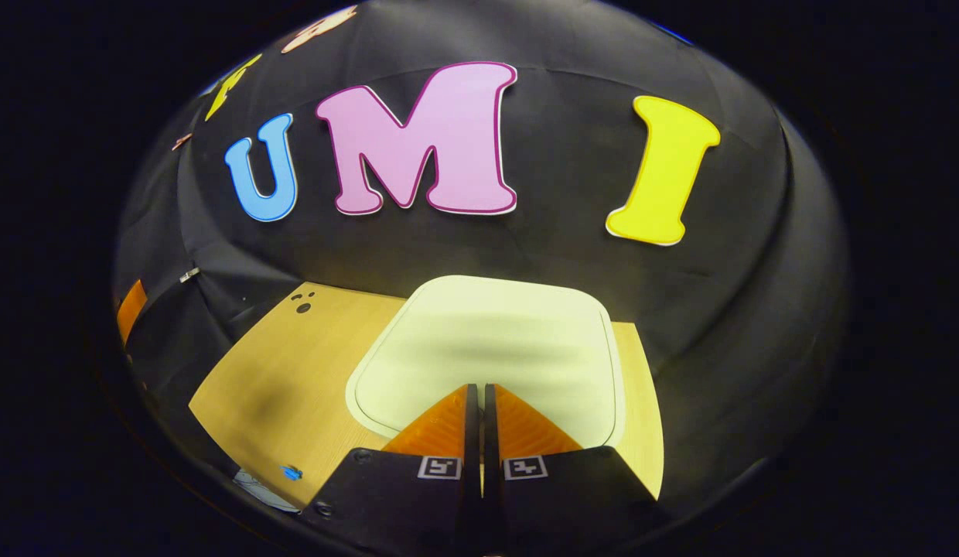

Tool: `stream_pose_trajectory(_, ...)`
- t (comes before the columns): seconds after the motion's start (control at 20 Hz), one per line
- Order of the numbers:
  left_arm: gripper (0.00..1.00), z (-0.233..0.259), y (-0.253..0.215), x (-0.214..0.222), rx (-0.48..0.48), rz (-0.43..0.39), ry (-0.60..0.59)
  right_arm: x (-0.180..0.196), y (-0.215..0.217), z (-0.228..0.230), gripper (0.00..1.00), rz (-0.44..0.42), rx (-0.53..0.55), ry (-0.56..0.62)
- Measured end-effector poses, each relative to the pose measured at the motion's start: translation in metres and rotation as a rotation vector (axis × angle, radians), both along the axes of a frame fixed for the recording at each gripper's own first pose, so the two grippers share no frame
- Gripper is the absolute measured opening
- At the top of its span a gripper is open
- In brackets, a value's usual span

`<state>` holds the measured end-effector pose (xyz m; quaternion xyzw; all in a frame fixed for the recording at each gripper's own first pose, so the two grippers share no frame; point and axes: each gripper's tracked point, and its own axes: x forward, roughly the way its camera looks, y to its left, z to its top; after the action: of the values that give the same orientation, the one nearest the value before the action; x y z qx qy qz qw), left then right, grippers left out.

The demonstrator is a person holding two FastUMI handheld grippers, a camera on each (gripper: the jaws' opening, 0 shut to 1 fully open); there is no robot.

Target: Press the lid of the desktop garbage bin to open it, pick up the crumpled paper on the desktop and throw it into the bin, then pick up the pop can on the desktop and drop it into the bin, and finally close the garbage bin lid.

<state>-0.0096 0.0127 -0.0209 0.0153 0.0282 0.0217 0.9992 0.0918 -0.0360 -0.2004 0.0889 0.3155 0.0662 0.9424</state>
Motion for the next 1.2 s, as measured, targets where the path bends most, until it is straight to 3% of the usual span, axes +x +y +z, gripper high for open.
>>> stream_pose_trajectory(0.8, 0.95, 0.013, -0.001, -0.005, 0.024, -0.027, -0.026, 0.01, -0.015, 0.122, 0.05, -0.147, -0.016, -0.416)
stream_pose_trajectory(1.15, 0.95, 0.013, 0.002, -0.006, 0.017, -0.031, -0.03, -0.008, -0.002, 0.163, 0.06, -0.103, -0.027, -0.542)
stream_pose_trajectory(1.2, 0.95, 0.012, 0.001, -0.005, 0.017, -0.034, -0.028, -0.012, -0.002, 0.167, 0.14, -0.101, -0.042, -0.561)
